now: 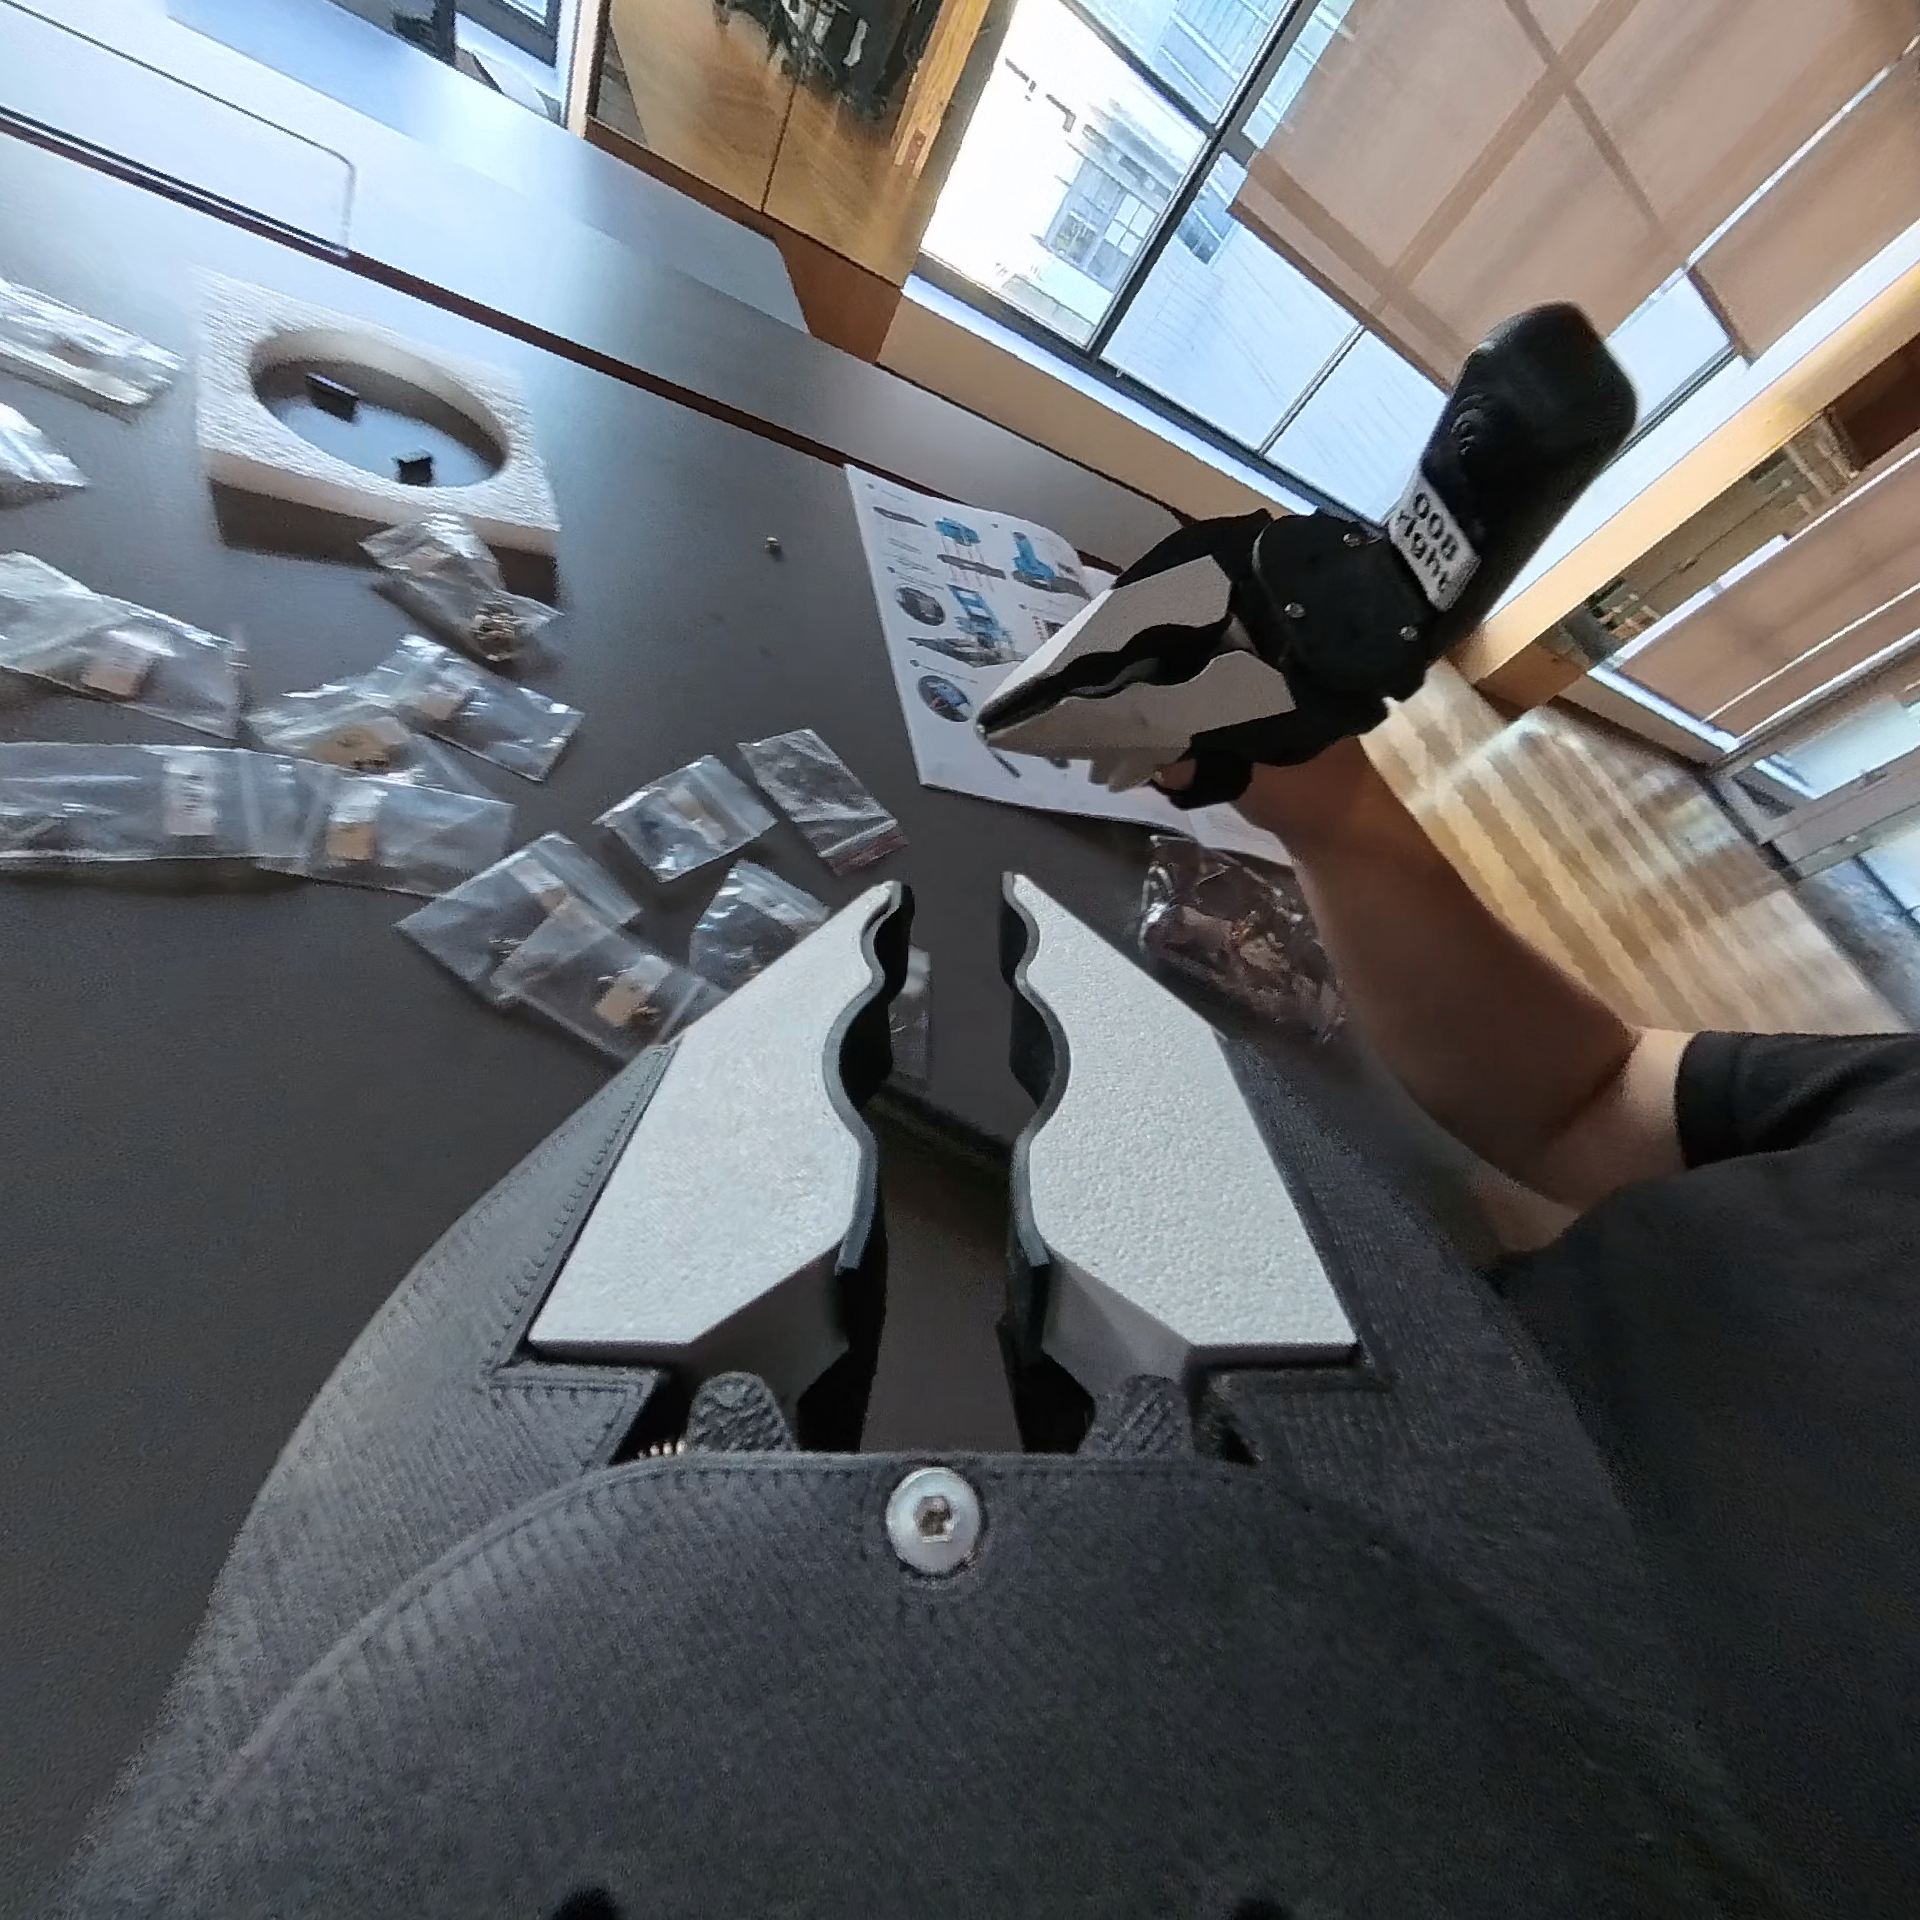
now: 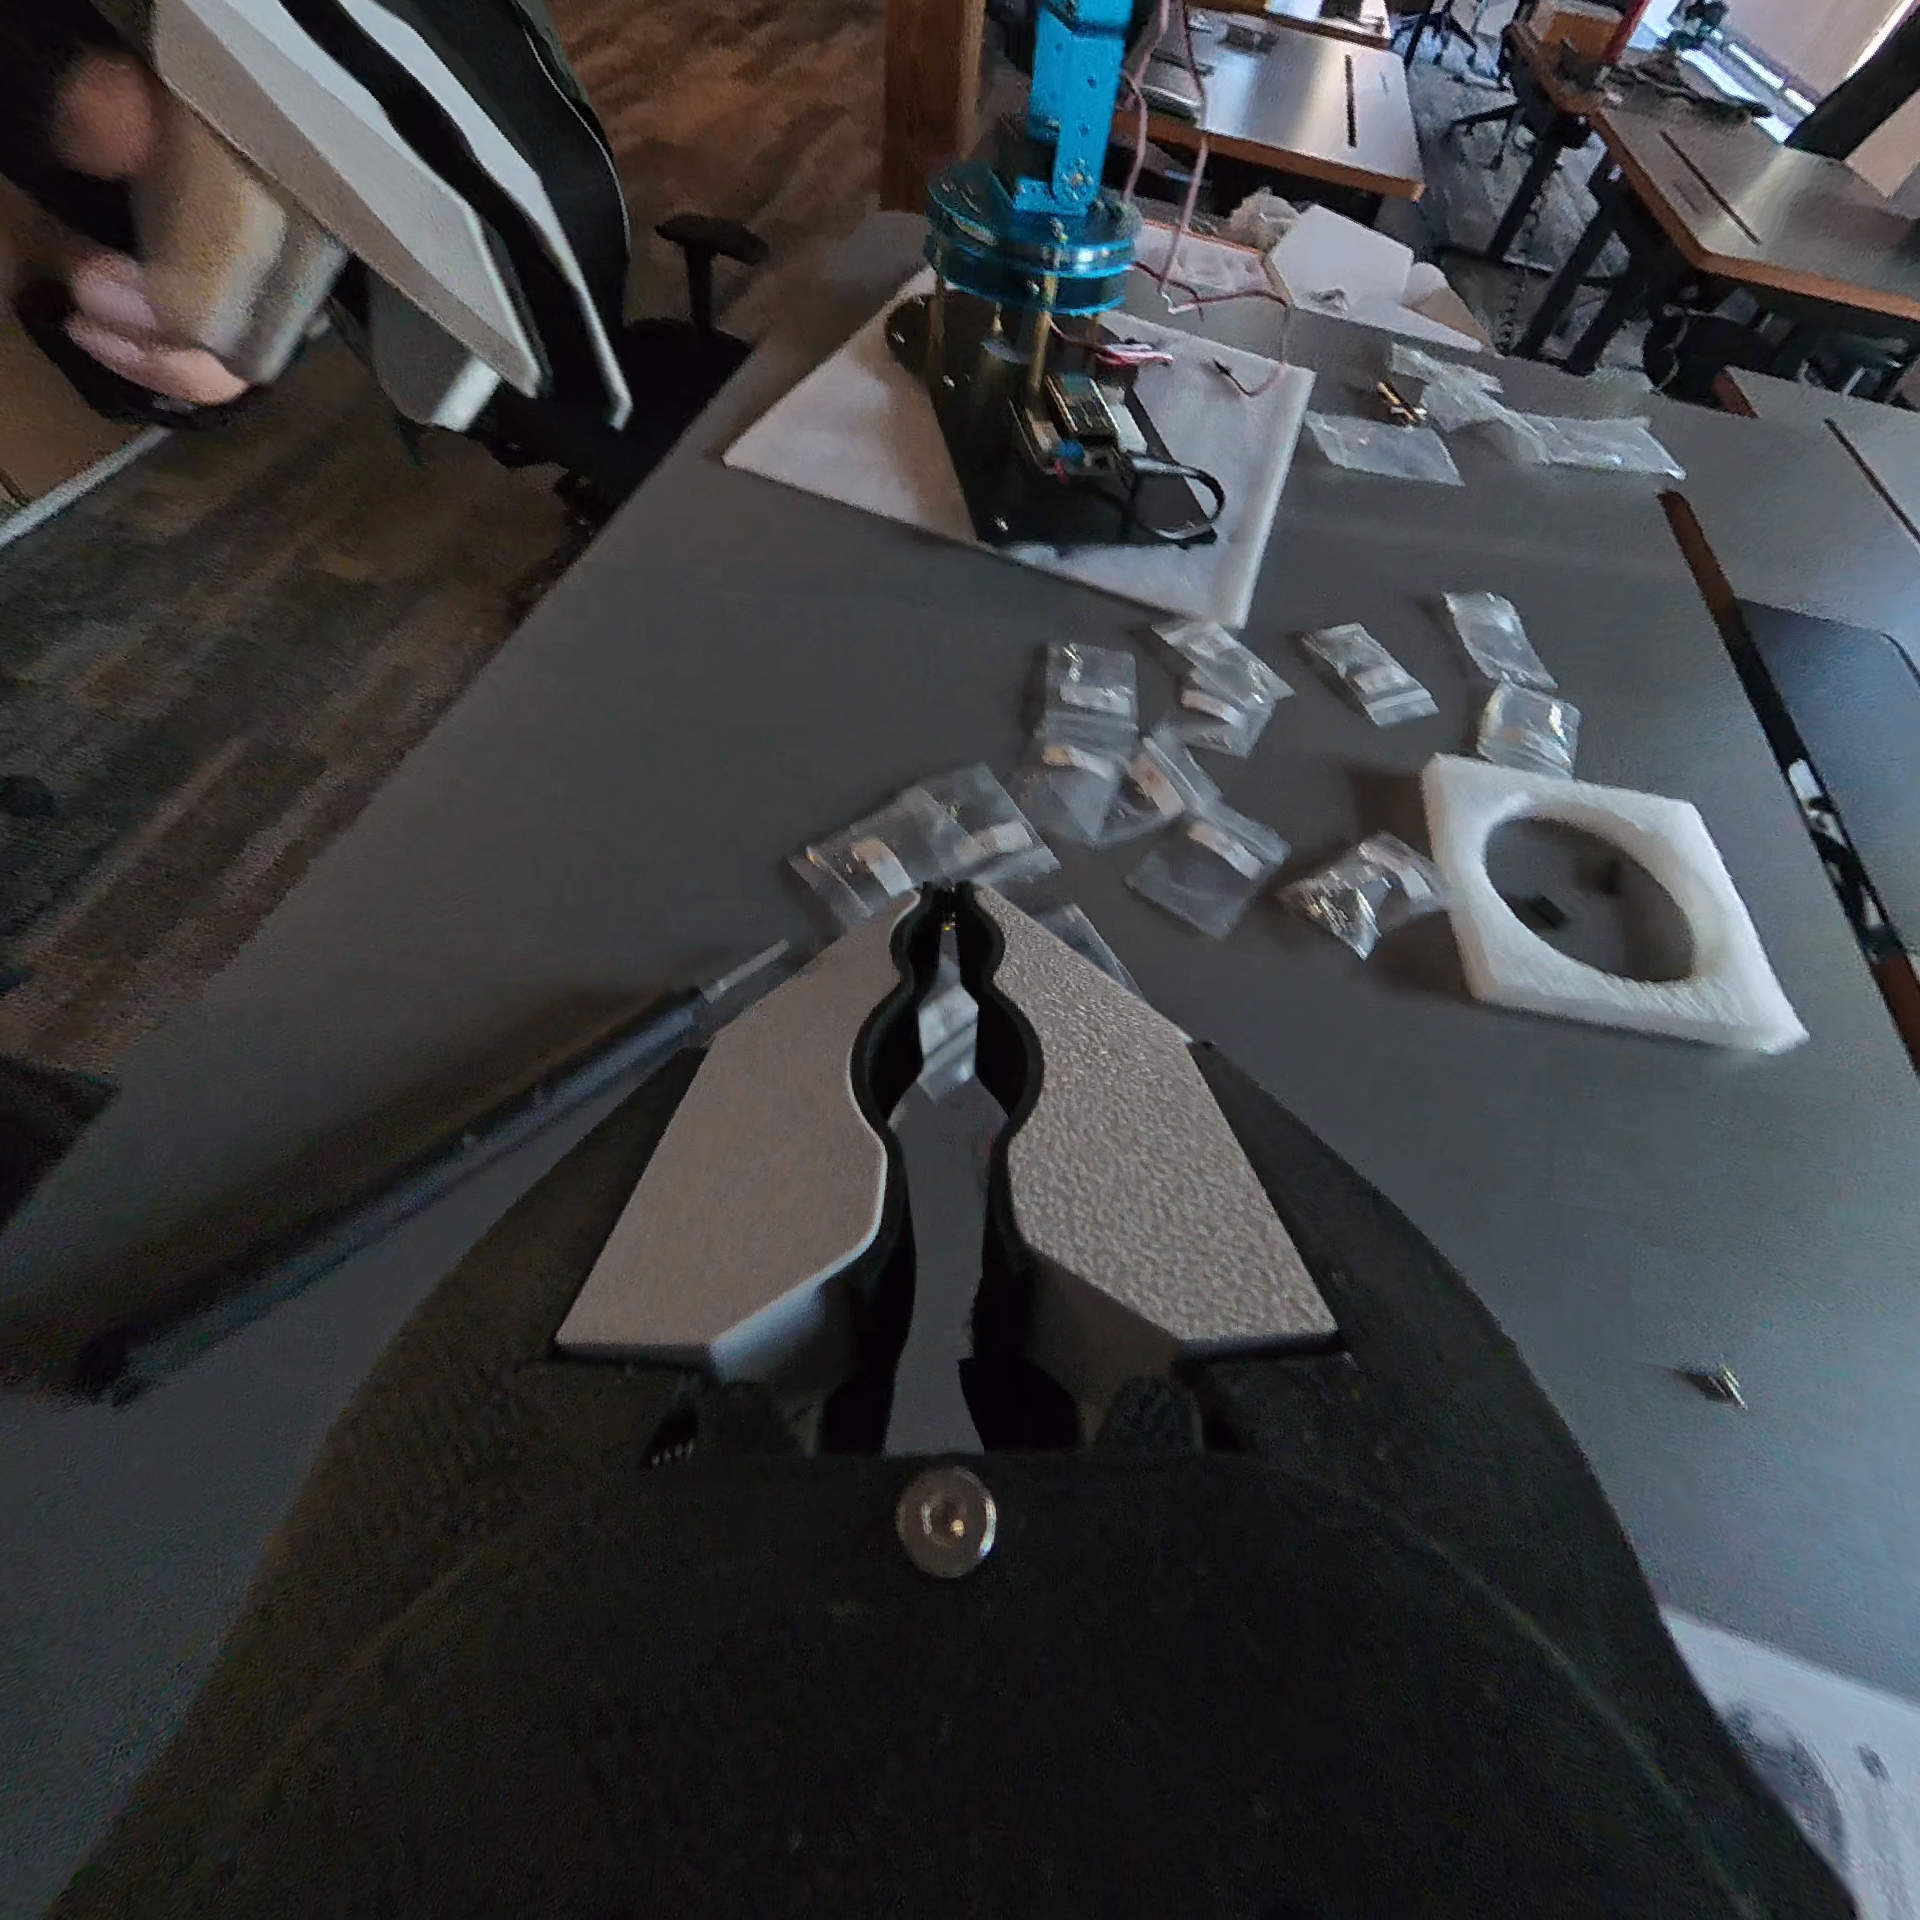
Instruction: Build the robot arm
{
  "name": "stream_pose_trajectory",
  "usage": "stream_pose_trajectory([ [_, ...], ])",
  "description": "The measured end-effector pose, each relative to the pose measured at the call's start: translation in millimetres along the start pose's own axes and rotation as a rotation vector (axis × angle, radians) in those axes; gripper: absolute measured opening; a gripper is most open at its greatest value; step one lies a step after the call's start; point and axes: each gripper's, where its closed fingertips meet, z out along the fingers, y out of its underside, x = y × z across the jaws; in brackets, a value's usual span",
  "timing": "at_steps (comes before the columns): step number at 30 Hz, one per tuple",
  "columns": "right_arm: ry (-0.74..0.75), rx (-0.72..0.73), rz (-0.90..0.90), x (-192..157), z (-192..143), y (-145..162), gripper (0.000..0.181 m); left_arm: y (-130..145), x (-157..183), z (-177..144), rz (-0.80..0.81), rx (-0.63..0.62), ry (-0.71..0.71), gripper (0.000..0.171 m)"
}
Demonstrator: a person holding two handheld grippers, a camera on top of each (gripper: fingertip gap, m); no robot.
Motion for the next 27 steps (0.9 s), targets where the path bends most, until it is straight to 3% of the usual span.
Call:
stream_pose_trajectory([
  [8, -0.049, 0.04, 0.095, -16, 89, -58, 0.001, 0, -85, -60, 0.092, -0.031, -0.05, 0.012],
  [13, -0.057, -0.097, 0.238, -23, 182, -45, 0.001, 15, -167, -99, 0.276, -0.16, -0.105, 0.012],
  [16, -0.044, -0.193, 0.256, -33, 226, -28, 0.001, 25, -196, -116, 0.333, -0.238, -0.063, 0.012],
  [19, -0.021, -0.309, 0.225, -42, 249, -9, 0.001, 32, -214, -123, 0.389, -0.286, -0.012, 0.009],
  [27, 0.032, -0.357, 0.261, -52, 262, -4, 0.001, 49, -221, -117, 0.41, -0.332, 0.167, 0.008],
])
